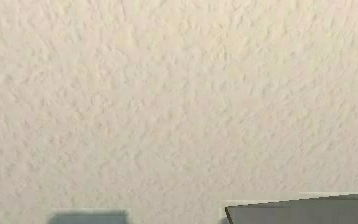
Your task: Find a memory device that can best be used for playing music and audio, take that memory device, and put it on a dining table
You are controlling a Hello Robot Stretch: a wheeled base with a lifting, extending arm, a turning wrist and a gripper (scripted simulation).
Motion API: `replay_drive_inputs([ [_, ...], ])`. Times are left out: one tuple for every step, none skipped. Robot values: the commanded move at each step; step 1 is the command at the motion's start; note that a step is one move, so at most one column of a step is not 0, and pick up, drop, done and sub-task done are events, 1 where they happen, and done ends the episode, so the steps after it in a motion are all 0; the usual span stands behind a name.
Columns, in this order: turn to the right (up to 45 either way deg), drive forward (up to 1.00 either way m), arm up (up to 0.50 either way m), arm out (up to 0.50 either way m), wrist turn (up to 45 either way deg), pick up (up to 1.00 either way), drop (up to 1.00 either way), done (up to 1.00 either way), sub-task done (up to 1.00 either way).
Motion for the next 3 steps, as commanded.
replay_drive_inputs([
  [0.0, 0.0, 0.0, 0.0, 21.0, 0.0, 0.0, 0.0, 0.0],
  [0.0, 0.0, -0.04, 0.0, 0.0, 0.0, 0.0, 0.0, 0.0],
  [0.0, 0.0, -0.32, 0.0, 0.0, 0.0, 0.0, 0.0, 0.0],
])
